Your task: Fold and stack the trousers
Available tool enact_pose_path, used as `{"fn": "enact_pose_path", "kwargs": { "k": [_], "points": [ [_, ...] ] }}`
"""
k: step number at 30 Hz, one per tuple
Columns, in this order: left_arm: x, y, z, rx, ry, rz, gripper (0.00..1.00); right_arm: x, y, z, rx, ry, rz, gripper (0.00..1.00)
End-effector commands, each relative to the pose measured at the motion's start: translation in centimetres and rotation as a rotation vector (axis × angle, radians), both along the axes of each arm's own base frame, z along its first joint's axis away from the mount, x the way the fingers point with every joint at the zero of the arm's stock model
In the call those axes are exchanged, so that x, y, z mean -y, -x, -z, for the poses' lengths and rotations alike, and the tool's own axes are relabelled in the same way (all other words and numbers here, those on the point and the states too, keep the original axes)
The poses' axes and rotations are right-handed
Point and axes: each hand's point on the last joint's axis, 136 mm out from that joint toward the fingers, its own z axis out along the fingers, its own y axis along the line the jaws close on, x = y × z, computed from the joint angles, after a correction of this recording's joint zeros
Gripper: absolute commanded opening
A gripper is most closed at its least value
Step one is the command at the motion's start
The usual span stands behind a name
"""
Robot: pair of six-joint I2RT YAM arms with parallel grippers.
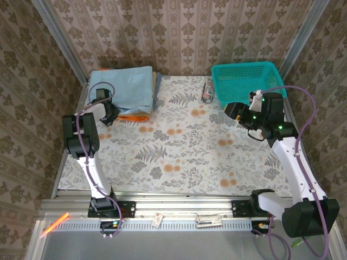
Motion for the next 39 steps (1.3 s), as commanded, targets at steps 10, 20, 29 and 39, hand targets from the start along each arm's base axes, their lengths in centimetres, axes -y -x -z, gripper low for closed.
{"fn": "enact_pose_path", "kwargs": {
  "k": [10,20,29,39],
  "points": [
    [1.3,3.3,-9.6,0.326,0.08,0.029,0.3,0.5,3.1,-3.4,0.043,0.021,0.005,0.77],
    [2.1,19.2,-17.8,0.492,-0.104,0.069,0.61,1.1,3.1,-5.4,0.151,0.08,0.084,0.98],
    [2.2,22.5,-26.0,0.575,-0.58,0.241,1.0,0.3,1.5,-3.5,0.48,0.78,0.057,1.0],
    [5.7,19.0,-16.3,0.975,-0.802,0.446,1.0,-1.8,-1.6,3.4,0.485,0.846,-0.083,1.0]
  ]
}}
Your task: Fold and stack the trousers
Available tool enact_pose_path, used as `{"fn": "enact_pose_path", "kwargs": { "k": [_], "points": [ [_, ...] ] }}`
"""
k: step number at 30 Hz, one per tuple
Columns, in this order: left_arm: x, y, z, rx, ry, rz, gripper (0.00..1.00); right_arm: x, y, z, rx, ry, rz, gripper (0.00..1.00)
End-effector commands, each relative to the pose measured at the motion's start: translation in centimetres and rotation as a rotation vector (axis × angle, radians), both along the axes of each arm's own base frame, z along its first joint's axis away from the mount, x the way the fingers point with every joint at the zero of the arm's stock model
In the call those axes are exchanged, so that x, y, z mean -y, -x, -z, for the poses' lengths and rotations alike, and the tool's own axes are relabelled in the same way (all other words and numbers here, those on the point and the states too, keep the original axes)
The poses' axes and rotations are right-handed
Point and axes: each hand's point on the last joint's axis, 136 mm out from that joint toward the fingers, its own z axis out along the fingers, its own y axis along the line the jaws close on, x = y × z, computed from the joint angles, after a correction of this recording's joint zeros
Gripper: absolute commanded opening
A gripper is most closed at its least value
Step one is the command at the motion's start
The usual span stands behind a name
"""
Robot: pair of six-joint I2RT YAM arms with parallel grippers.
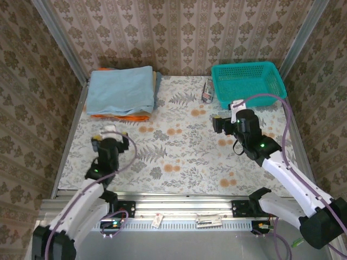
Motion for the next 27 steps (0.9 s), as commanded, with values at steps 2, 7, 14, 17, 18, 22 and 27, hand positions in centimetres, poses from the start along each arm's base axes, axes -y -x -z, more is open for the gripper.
{"fn": "enact_pose_path", "kwargs": {
  "k": [2,7,14,17,18,22,27],
  "points": [
    [0.6,-2.4,-4.5,0.322,-0.025,0.059,1.0,-1.2,-1.6,1.4,0.069,0.062,-0.098,1.0],
    [0.1,-5.5,-2.0,0.276,-0.097,0.027,1.0,1.8,-2.3,3.2,0.183,0.042,-0.013,1.0],
    [-0.8,-9.3,1.9,0.182,-0.047,0.103,1.0,7.4,-2.6,6.6,0.263,-0.011,0.15,1.0],
    [-2.8,-10.2,2.2,0.124,-0.02,-0.013,1.0,7.8,-3.7,8.5,0.24,0.021,0.148,1.0],
    [-2.9,-10.5,2.3,0.108,-0.016,-0.013,1.0,7.8,-4.2,9.3,0.232,0.026,0.139,1.0],
    [-2.9,-11.2,2.7,0.06,-0.005,-0.012,1.0,9.8,-6.1,12.3,0.241,0.007,0.236,1.0],
    [-3.0,-11.3,2.7,0.061,-0.01,-0.009,1.0,11.0,-6.8,13.4,0.112,-0.042,0.263,1.0]
  ]
}}
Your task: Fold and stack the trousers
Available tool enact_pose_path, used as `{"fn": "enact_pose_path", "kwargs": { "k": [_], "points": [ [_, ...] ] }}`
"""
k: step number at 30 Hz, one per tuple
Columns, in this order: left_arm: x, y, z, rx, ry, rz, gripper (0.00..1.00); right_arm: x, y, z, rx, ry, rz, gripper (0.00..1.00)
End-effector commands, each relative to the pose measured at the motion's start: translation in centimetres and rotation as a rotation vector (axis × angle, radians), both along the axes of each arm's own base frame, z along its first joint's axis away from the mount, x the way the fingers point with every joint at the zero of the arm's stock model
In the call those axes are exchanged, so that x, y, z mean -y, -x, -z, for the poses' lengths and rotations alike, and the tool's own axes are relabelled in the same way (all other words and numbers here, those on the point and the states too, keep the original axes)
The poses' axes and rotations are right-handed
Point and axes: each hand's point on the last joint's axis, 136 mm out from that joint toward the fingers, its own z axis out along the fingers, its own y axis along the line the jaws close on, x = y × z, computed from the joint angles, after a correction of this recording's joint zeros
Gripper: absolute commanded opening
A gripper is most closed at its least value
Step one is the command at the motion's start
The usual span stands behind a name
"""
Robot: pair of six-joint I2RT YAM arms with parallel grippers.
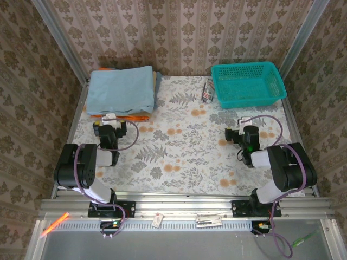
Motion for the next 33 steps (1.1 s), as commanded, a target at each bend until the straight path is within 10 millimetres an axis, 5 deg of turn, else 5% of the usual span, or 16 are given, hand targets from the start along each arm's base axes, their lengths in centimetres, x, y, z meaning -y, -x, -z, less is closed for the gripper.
{"fn": "enact_pose_path", "kwargs": {
  "k": [1,33],
  "points": [
    [0.06,-0.04,0.08,-0.01,0.029,0.005,1.0,0.69,-2.01,-3.37,0.117,-0.04,0.034,1.0],
    [0.15,-0.08,0.06,-0.01,0.03,0.009,1.0,0.59,-1.94,-3.32,0.11,-0.035,0.034,1.0]
  ]
}}
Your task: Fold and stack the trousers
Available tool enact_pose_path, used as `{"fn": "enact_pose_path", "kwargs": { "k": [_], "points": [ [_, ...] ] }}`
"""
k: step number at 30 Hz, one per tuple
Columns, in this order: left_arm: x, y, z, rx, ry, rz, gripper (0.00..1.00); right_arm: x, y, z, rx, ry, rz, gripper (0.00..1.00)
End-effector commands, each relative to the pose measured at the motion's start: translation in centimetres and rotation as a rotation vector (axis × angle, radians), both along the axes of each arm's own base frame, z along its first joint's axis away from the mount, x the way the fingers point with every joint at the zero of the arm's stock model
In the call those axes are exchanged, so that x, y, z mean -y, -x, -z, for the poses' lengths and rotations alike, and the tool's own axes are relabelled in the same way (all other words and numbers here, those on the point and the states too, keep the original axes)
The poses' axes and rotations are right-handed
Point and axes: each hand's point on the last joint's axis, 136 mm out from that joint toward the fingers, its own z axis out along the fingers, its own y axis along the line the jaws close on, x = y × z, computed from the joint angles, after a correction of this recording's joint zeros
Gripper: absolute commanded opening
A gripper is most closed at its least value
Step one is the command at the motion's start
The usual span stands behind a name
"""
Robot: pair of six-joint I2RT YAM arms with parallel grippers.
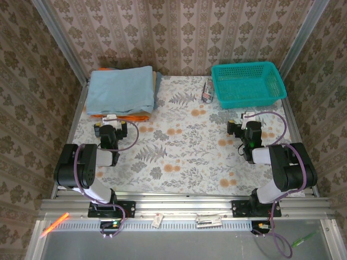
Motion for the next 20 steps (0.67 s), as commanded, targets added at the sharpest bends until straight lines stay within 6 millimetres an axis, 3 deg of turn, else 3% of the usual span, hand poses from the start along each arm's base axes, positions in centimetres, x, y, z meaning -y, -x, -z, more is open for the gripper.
{"fn": "enact_pose_path", "kwargs": {
  "k": [1,20],
  "points": [
    [0.03,-0.28,-0.75,0.025,0.027,0.001,1.0,-0.03,-0.54,-1.4,0.051,-0.007,0.006,1.0],
    [-0.25,-0.49,-0.66,0.016,0.056,0.013,1.0,-0.05,-0.59,-1.5,0.053,-0.009,0.006,1.0]
  ]
}}
